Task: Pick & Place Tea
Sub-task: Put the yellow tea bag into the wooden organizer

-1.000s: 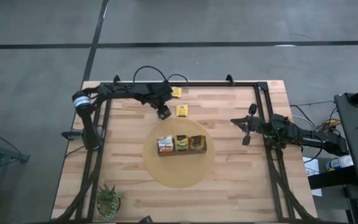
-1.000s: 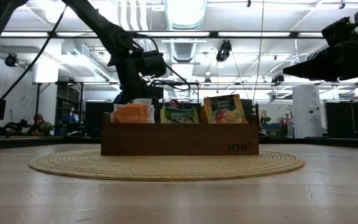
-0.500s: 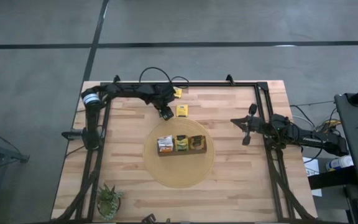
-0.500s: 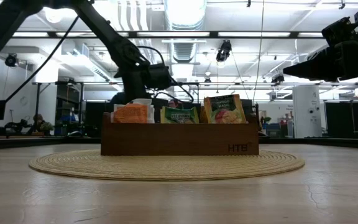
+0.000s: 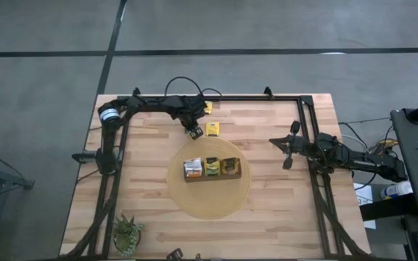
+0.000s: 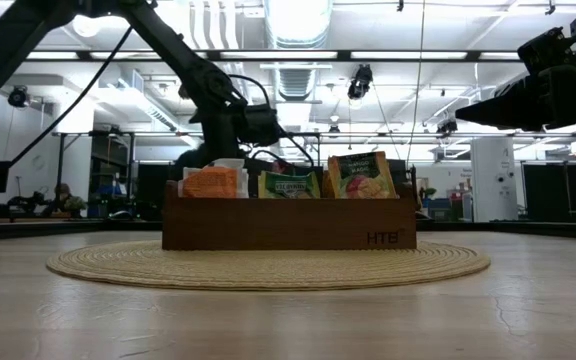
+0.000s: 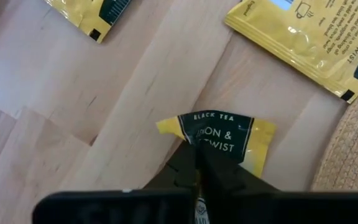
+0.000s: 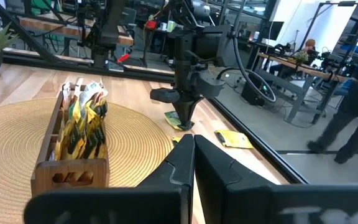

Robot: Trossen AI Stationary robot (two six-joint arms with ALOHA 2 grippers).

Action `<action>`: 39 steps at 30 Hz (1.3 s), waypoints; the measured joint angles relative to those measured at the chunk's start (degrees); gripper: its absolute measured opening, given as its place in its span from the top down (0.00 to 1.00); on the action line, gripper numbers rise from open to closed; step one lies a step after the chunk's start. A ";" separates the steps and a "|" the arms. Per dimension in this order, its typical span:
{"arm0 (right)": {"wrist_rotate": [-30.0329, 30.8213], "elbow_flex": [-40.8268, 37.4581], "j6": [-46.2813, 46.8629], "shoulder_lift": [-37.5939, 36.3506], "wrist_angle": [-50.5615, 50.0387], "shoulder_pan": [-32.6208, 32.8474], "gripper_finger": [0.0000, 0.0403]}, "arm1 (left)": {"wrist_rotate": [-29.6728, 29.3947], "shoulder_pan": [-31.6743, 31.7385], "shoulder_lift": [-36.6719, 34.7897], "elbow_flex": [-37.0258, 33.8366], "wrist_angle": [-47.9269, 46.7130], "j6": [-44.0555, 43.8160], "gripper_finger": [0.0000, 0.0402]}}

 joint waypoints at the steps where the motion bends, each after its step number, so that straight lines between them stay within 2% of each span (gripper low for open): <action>1: 0.00 0.00 0.00 0.00 0.00 -0.02 0.98 | -0.15 0.00 0.02 0.09 -0.11 0.12 0.98; 8: 0.00 0.00 0.00 0.00 0.00 -0.01 0.98 | -3.27 -0.33 0.17 2.13 -4.71 0.79 1.00; 17: 0.00 0.00 0.00 0.00 0.00 -0.02 0.98 | -16.02 -3.62 -0.82 4.75 -7.88 0.96 1.00; 23: 0.00 0.00 0.00 0.03 0.01 -0.02 0.98 | -20.39 -6.97 -2.95 4.79 -7.97 0.63 1.00; 31: -0.02 0.00 0.00 0.00 0.00 -0.02 0.98 | -30.08 -14.36 -7.31 4.79 -7.72 -0.69 1.00; 39: -0.02 0.00 0.00 0.04 0.00 0.00 0.98 | -36.53 -24.51 -11.94 4.90 -3.34 -1.01 1.00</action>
